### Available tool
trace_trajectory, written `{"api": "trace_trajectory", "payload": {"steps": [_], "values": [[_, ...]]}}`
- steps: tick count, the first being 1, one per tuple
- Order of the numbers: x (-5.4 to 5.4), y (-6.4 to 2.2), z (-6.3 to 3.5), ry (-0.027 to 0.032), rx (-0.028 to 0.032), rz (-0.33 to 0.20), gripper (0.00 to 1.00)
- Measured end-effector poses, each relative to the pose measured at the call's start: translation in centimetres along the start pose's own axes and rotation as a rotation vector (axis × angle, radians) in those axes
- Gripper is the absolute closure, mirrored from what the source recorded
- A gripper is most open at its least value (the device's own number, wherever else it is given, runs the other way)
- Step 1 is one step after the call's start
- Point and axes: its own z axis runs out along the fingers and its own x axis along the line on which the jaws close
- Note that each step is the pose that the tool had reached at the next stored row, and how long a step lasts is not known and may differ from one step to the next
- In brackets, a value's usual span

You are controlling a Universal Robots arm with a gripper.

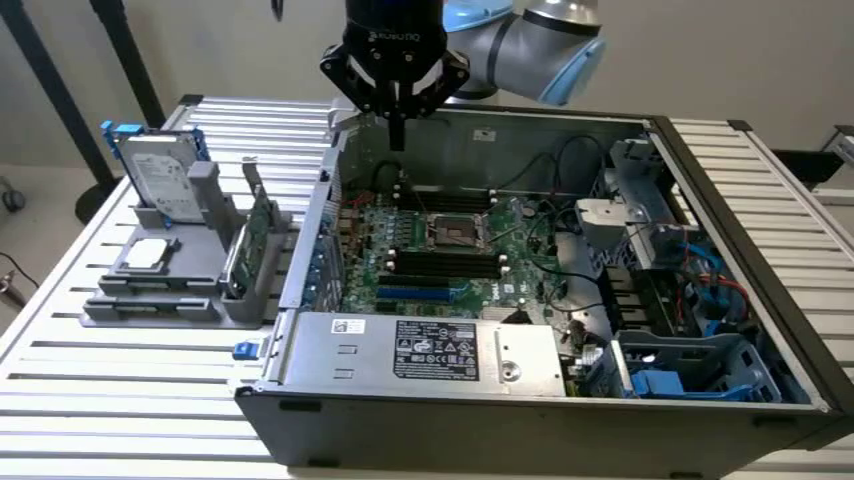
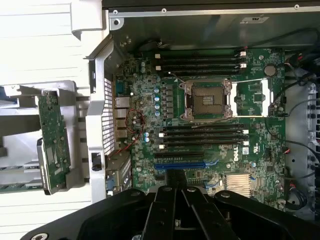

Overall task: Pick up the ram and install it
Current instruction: 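Reach for the ram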

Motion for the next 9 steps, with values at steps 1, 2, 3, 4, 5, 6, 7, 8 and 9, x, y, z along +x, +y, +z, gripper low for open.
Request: {"api": "trace_trajectory", "payload": {"steps": [1,2,3,4,5,6,7,8,9], "values": [[0.00,0.00,-0.01,0.0001,0.0002,0.000,0.89],[0.00,0.00,-0.01,0.0001,0.0002,0.000,0.89],[0.00,0.00,-0.01,0.0001,0.0002,0.000,0.89],[0.00,0.00,-0.01,0.0001,0.0002,0.000,0.89],[0.00,0.00,-0.01,0.0000,0.0001,0.000,0.89],[0.00,-0.03,-0.01,0.0001,0.0001,0.000,0.89],[0.02,-0.13,-0.03,0.0002,0.0004,0.000,0.89],[0.15,-0.30,-0.03,0.0001,0.0003,0.000,0.89],[0.38,-0.52,-0.02,-0.0001,0.0001,0.000,0.89]]}}
